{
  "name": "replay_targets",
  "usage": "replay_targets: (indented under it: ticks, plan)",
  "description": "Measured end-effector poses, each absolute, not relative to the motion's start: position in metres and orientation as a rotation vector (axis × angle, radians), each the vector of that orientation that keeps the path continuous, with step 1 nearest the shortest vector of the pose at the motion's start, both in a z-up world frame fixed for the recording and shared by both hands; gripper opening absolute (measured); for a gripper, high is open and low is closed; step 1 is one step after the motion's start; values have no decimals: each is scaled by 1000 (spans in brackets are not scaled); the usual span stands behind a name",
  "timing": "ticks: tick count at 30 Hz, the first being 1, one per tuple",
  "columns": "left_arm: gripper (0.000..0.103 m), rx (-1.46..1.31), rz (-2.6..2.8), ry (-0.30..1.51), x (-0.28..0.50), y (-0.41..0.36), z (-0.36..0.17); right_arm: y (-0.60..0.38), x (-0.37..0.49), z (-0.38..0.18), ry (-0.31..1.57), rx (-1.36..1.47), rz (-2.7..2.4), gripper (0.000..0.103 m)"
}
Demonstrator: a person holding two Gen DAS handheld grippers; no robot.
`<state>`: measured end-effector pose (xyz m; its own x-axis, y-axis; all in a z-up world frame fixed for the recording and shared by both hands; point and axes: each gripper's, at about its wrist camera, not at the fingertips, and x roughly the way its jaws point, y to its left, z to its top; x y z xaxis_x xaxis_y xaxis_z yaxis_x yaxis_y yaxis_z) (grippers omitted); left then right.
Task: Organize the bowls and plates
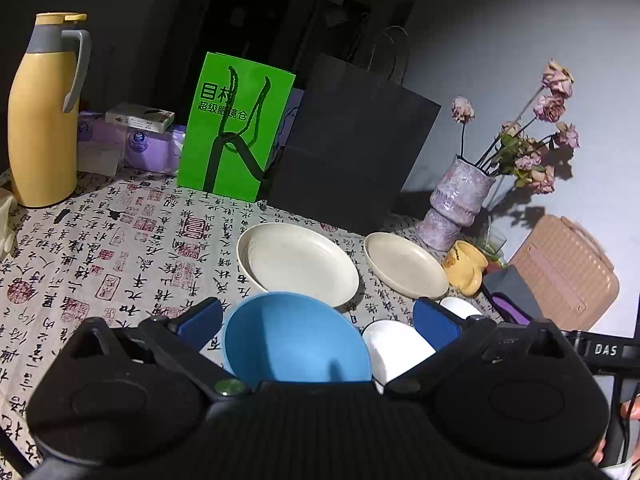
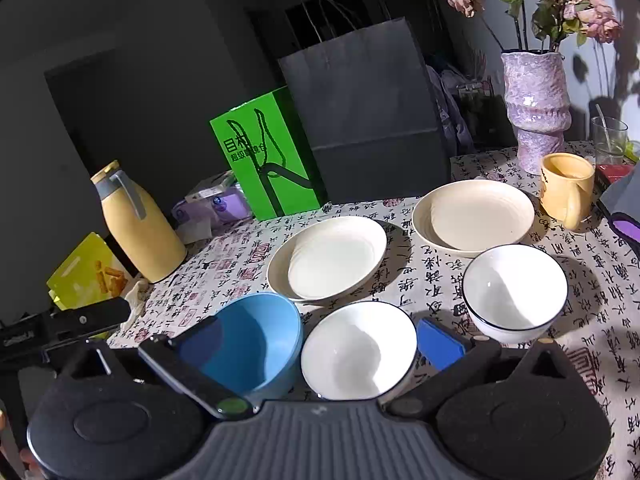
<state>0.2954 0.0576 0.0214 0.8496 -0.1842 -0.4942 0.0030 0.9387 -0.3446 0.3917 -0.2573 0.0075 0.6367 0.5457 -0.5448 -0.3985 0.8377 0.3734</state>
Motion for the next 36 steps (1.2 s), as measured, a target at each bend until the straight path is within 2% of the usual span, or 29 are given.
replay_targets:
  ticks: [36]
  plan:
    - [103, -441, -47, 707, 440, 86, 17, -194, 521, 30, 828, 224, 482, 103]
